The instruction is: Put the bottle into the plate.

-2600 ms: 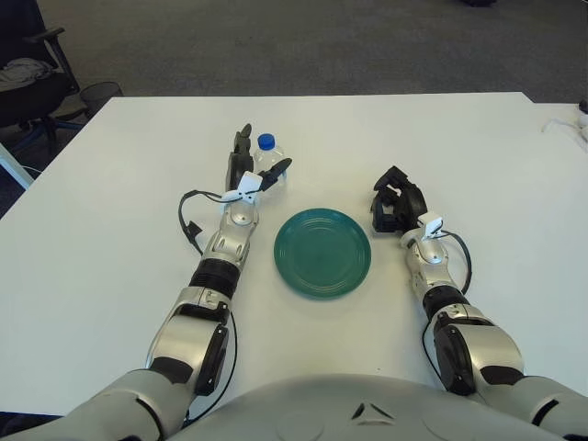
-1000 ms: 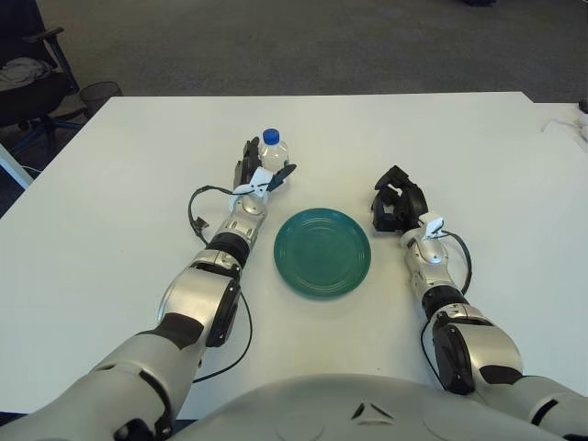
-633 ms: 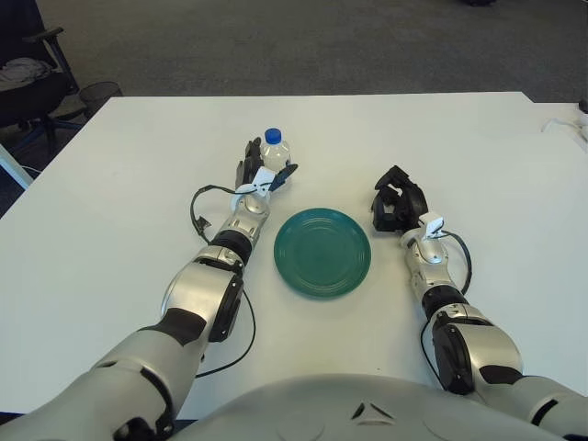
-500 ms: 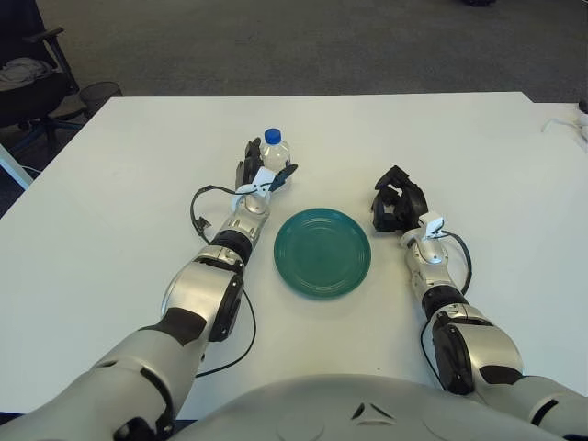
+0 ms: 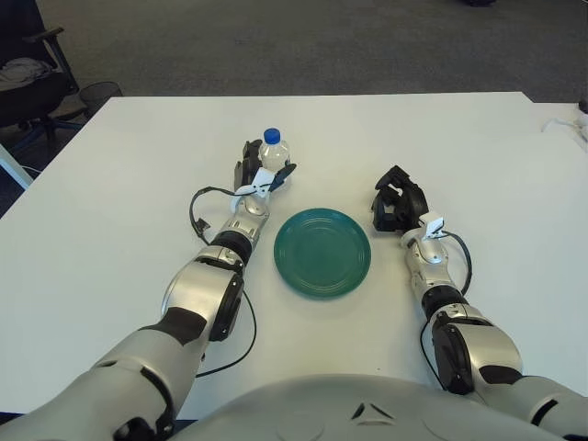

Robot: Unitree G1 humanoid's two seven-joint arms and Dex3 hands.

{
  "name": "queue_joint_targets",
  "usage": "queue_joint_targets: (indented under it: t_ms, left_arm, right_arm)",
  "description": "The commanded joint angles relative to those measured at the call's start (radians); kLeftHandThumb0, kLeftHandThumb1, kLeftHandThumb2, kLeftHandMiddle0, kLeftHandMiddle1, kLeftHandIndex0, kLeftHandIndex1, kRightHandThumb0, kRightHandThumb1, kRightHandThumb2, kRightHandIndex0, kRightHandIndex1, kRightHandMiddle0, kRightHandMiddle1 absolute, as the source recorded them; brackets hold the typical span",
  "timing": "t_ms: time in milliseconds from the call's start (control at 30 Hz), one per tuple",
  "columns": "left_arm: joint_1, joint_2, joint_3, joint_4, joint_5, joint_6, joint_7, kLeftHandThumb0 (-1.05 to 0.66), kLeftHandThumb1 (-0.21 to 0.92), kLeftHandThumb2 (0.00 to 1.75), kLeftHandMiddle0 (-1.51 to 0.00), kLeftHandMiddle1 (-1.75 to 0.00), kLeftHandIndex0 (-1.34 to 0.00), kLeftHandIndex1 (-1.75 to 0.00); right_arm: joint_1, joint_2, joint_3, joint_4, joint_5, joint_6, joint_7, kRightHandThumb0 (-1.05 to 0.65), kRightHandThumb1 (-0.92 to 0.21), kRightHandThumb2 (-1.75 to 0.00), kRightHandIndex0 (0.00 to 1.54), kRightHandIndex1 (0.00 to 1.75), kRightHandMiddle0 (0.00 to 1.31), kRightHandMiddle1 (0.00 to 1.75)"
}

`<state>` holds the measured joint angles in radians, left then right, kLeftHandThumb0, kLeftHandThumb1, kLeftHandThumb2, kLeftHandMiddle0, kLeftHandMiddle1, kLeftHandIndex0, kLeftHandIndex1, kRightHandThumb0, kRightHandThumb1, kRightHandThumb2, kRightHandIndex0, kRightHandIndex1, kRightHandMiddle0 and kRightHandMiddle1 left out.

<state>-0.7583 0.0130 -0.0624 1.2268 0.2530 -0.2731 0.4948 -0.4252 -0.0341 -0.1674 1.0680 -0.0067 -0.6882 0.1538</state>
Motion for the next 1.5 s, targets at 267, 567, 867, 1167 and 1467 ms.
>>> queue_joint_targets:
  t_ms: [267,567,867,1167,1467]
  left_arm:
    - [-0.06,-0.062,0.027,-0.026,-0.032,-0.173,0.068,-0.31,0.56,0.64,-0.91,-1.74,-0.69,-1.74]
    - [-0.058,-0.064,0.067,-0.01,-0.089,-0.246,-0.053,-0.07,0.29,1.3,-1.21,-1.75,-0.99,-1.75]
    - [-0.066,-0.068,0.073,-0.005,-0.092,-0.254,-0.083,-0.03,0.27,1.37,-1.26,-1.75,-1.05,-1.75]
    - [-0.072,-0.068,0.074,-0.004,-0.091,-0.265,-0.09,-0.02,0.27,1.38,-1.27,-1.75,-1.06,-1.75]
    - [-0.075,-0.063,0.079,-0.007,-0.098,-0.267,-0.104,-0.02,0.26,1.39,-1.28,-1.75,-1.07,-1.75]
  right_arm:
    - [0.209,0.052,0.0,0.207,0.008,0.222,-0.019,0.0,-0.19,-1.46,0.72,1.75,0.47,1.71]
    - [0.212,0.048,0.001,0.215,0.005,0.227,-0.02,-0.01,-0.2,-1.42,0.71,1.75,0.51,1.64]
    - [0.211,0.049,0.007,0.221,-0.007,0.239,-0.056,-0.01,-0.19,-1.43,0.72,1.75,0.53,1.62]
    - [0.206,0.053,0.007,0.224,-0.008,0.25,-0.083,-0.01,-0.18,-1.45,0.73,1.75,0.51,1.65]
    - [0.205,0.052,0.005,0.225,-0.003,0.257,-0.071,-0.01,-0.18,-1.44,0.73,1.75,0.53,1.63]
